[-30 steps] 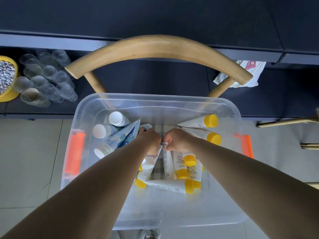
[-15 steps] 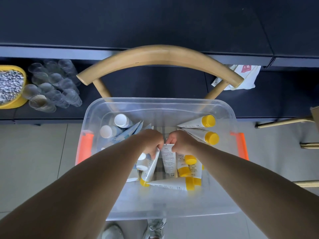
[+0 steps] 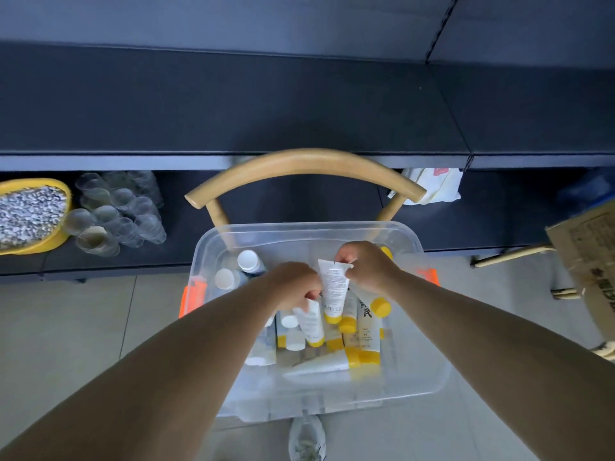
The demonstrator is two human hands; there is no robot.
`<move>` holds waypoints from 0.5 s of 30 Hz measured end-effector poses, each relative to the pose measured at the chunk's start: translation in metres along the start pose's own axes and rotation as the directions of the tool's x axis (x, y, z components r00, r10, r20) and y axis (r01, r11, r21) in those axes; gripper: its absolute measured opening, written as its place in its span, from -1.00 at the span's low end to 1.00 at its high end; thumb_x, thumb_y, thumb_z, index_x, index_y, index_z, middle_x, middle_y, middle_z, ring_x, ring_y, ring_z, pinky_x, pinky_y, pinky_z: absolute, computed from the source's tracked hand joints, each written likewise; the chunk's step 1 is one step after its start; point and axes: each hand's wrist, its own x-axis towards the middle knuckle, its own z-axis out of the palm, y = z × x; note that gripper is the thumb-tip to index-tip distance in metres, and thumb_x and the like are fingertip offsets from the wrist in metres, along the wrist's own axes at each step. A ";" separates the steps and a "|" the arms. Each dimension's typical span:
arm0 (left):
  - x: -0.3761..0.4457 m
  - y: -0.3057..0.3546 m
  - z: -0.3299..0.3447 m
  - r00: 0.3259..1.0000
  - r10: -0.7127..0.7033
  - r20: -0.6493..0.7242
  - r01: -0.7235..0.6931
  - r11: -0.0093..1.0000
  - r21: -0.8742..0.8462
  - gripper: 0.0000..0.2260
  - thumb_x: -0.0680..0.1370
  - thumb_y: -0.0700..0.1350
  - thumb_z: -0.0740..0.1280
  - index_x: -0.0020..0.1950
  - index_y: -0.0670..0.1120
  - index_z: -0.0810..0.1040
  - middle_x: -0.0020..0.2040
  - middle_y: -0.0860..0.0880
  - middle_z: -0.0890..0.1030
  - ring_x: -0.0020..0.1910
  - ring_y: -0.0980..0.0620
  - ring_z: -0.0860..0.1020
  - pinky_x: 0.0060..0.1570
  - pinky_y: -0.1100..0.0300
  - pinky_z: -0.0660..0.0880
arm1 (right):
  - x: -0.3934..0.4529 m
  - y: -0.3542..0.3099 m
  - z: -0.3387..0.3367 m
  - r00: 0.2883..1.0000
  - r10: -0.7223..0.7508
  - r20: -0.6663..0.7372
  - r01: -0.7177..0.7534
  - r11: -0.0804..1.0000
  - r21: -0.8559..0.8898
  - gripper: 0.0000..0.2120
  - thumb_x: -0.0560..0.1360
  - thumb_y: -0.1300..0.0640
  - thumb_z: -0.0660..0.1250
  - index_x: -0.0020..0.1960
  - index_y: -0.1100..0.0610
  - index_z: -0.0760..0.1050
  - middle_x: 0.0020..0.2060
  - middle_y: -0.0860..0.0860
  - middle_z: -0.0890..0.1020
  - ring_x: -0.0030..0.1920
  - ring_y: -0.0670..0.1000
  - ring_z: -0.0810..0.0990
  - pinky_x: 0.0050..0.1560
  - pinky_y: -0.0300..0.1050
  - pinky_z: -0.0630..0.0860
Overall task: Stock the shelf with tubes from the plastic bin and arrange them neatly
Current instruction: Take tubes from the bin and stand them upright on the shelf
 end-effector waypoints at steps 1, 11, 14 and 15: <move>-0.006 -0.001 -0.009 0.999 -0.010 -0.039 0.009 1.000 -0.021 -0.87 0.49 -0.13 0.35 0.00 -0.12 0.57 -0.02 -0.07 0.61 -0.08 -0.06 0.53 -0.17 0.19 0.32 | -0.003 -0.006 -0.008 1.000 0.002 -0.016 -0.002 1.000 -0.006 -0.70 0.38 0.44 0.21 -0.05 0.14 0.58 -0.12 -0.01 0.60 -0.07 -0.02 0.55 -0.19 -0.26 0.42; -0.096 -0.025 -0.124 0.959 -0.135 -0.250 0.099 0.983 -0.152 -0.94 0.45 -0.13 0.38 -0.10 -0.07 0.58 -0.26 0.08 0.51 -0.21 0.06 0.46 -0.26 0.23 0.30 | -0.040 -0.092 -0.111 0.987 -0.081 -0.137 0.075 0.996 -0.048 -0.73 0.37 0.41 0.26 -0.08 0.12 0.60 -0.17 -0.02 0.61 -0.16 -0.04 0.54 -0.15 -0.19 0.46; -0.136 -0.031 -0.168 0.940 -0.165 -0.300 0.118 0.979 -0.169 -0.94 0.46 -0.13 0.38 -0.10 -0.08 0.60 -0.18 0.02 0.58 -0.22 0.03 0.53 -0.25 0.19 0.40 | -0.059 -0.132 -0.144 0.980 -0.110 -0.167 0.097 0.991 -0.087 -0.72 0.39 0.39 0.27 -0.01 0.13 0.62 -0.16 -0.04 0.59 -0.19 -0.06 0.52 -0.27 -0.29 0.41; -0.150 -0.033 -0.183 0.933 -0.172 -0.315 0.122 0.978 -0.171 -0.93 0.46 -0.13 0.38 -0.09 -0.09 0.61 -0.18 0.00 0.59 -0.25 0.03 0.53 -0.27 0.20 0.41 | -0.065 -0.147 -0.156 0.977 -0.121 -0.175 0.104 0.989 -0.100 -0.72 0.40 0.39 0.27 -0.01 0.11 0.62 -0.16 -0.06 0.58 -0.18 -0.06 0.52 -0.31 -0.33 0.39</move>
